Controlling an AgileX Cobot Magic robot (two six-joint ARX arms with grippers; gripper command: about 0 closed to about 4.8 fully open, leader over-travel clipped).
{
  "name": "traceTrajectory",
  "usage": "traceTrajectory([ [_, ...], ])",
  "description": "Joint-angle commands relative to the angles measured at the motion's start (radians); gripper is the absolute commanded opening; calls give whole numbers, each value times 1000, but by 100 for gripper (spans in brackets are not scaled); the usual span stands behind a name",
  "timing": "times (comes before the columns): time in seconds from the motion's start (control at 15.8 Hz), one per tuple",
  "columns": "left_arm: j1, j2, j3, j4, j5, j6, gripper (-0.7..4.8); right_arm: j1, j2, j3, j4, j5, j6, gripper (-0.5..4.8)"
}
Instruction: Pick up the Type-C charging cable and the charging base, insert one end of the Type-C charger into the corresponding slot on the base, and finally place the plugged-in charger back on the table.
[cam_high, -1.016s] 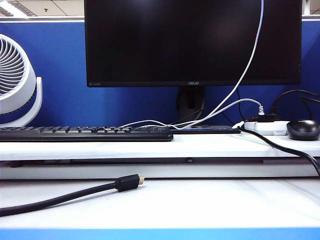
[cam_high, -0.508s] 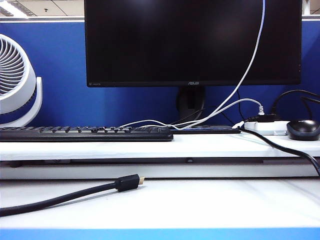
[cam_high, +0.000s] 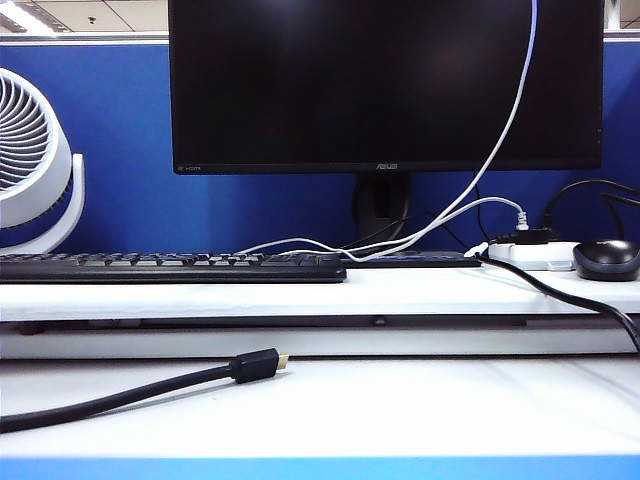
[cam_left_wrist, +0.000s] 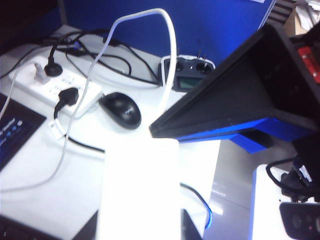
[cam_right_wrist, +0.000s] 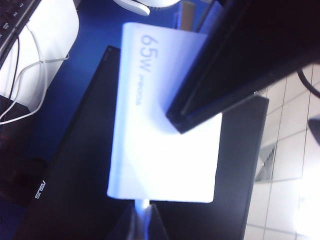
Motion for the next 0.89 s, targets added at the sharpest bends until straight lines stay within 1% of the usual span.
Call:
traceTrajectory([
  [0.06,-4,4,6,32,22,23,53,20,2,7,19,-99,-9,-1],
  [0.32,-5,4,6,24,86,50,53,20,2,7,13,-129,40,-1],
  [0.44,-5,4,6,19,95,73,53,20,2,7,12,-133,48,-1],
  [0.57,-5,4,6,9,133,97,53,20,2,7,12,-154,61,-1],
  [0.63,-5,4,6,11,134,98,53,20,2,7,12,-156,77,-1],
  [0.89,-5,4,6,27,134,93,53,20,2,7,-5,-148,81,-1],
])
